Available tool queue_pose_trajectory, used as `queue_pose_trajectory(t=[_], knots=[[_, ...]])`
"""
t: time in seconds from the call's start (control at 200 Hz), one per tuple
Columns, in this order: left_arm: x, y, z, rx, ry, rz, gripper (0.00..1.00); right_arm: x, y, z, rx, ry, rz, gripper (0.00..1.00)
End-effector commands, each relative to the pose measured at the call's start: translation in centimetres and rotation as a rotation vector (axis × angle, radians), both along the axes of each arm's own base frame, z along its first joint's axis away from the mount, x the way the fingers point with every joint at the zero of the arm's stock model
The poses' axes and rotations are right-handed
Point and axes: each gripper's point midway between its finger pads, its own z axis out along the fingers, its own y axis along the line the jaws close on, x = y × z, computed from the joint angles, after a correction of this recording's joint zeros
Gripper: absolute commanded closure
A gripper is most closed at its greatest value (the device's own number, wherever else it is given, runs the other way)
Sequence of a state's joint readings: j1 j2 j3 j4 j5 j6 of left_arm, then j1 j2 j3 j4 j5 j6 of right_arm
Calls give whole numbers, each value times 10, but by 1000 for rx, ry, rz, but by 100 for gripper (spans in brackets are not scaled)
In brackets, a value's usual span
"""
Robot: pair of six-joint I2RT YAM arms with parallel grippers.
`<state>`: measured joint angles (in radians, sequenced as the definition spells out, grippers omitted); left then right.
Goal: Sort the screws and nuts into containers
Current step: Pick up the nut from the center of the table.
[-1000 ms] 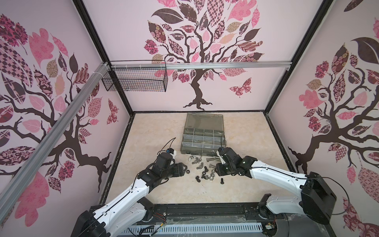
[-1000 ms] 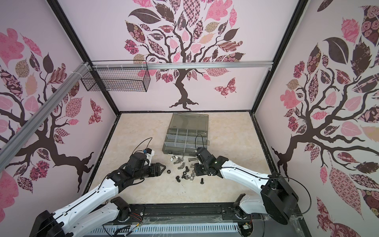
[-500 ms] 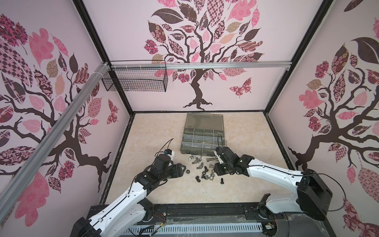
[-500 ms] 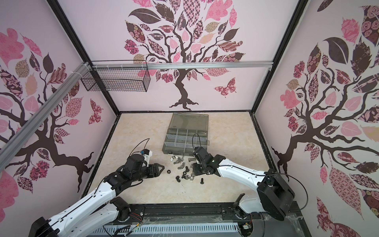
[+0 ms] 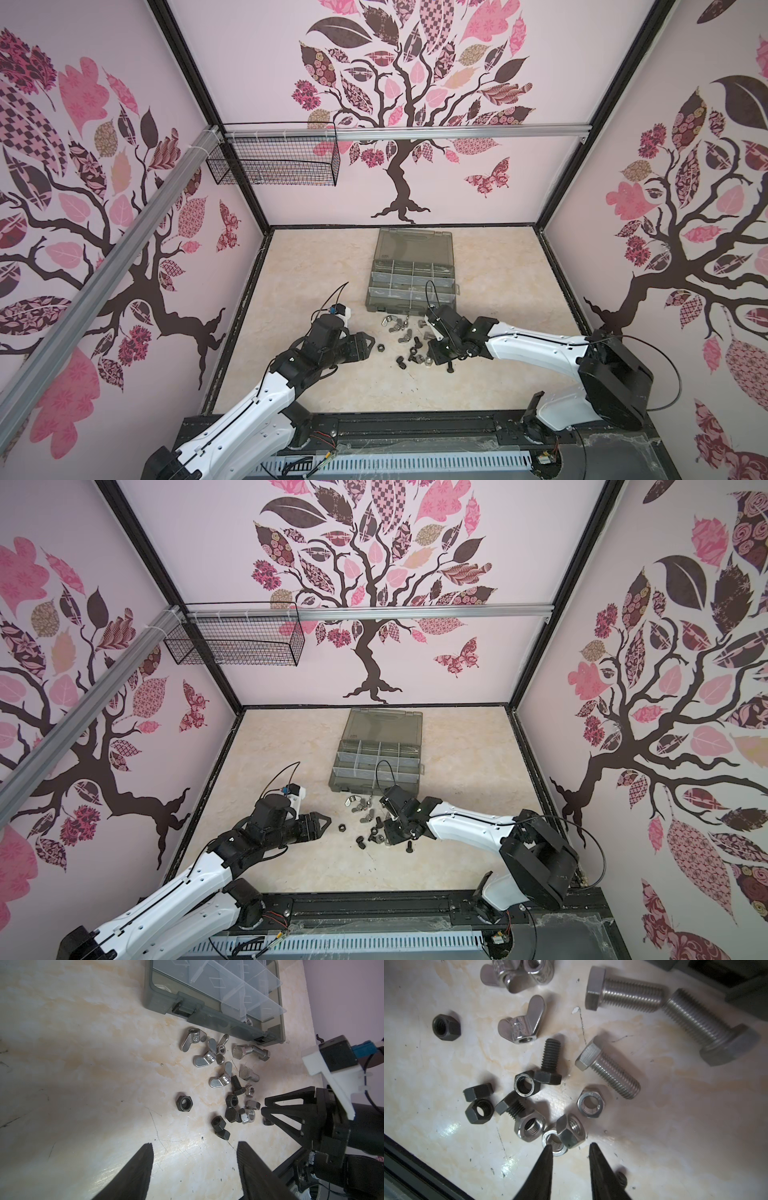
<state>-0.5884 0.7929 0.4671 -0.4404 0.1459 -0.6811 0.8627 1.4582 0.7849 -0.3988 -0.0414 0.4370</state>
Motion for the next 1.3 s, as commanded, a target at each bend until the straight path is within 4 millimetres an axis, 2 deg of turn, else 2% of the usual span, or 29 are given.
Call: queue_pose_trajectory(t=[0.0, 0.51, 0.925, 1.13, 1.29], knots=[[-4, 3, -7, 5, 12, 6, 32, 8, 8, 6, -14, -25, 23, 67], [-2, -1, -5, -19, 10, 4, 33, 8, 9, -13, -72, -8, 44, 72], [-4, 0, -4, -16, 20, 11, 34, 8, 9, -14, -83, -12, 43, 92], [-3, 1, -1, -28, 6, 20, 34, 7, 9, -11, -65, -13, 34, 96], [-4, -1, 0, -28, 12, 7, 34, 15, 16, 13, -32, -56, 35, 96]])
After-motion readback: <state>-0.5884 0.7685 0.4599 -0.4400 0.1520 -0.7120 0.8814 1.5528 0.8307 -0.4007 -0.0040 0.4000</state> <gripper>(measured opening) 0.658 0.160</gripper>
